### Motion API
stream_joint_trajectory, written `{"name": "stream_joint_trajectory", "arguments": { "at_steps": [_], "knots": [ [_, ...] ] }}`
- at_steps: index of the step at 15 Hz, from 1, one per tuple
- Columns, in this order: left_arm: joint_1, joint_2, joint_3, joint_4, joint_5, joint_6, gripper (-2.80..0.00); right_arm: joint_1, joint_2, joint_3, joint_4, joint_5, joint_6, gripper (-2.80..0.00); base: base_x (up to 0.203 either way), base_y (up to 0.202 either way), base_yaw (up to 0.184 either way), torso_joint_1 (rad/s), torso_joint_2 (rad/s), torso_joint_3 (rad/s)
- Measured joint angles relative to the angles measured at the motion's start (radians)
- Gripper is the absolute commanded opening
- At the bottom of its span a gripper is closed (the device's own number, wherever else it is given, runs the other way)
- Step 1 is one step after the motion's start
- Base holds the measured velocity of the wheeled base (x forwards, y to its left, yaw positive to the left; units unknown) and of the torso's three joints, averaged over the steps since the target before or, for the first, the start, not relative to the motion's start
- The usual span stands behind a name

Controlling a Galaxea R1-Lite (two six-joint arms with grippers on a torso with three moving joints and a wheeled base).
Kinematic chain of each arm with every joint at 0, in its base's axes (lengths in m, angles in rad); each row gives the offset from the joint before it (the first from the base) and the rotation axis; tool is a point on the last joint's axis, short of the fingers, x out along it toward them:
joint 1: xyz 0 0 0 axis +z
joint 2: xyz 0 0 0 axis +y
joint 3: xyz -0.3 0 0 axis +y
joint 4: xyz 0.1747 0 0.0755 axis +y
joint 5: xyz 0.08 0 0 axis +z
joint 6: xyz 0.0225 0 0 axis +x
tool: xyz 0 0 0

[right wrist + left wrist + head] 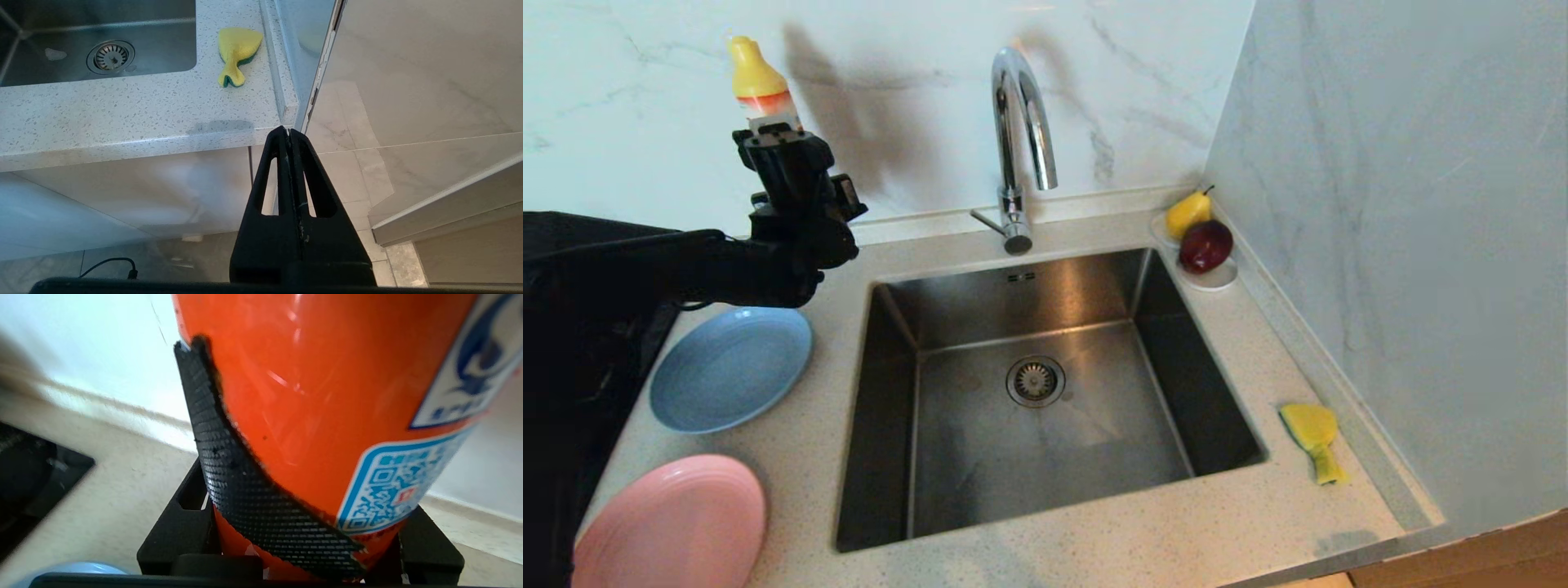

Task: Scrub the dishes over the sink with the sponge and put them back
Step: Place the dish soap on the table

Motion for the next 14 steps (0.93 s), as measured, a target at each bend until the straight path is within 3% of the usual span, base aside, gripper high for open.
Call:
{"name": "stream_joint_trajectory", "arguments": {
  "at_steps": [6, 11, 14],
  "knots": [
    [-0.005, 0.159, -0.146, -0.024, 0.044, -0.009, -2.80, 0.000, 0.000, 0.000, 0.000, 0.000, 0.000, -2.80, 0.000, 0.000, 0.000, 0.000, 0.00, 0.000],
    [-0.006, 0.230, -0.166, -0.135, 0.046, 0.026, -2.80, 0.000, 0.000, 0.000, 0.000, 0.000, 0.000, -2.80, 0.000, 0.000, 0.000, 0.000, 0.00, 0.000],
    [-0.005, 0.253, -0.167, -0.141, 0.044, 0.028, -2.80, 0.000, 0.000, 0.000, 0.000, 0.000, 0.000, -2.80, 0.000, 0.000, 0.000, 0.000, 0.00, 0.000]
  ]
}}
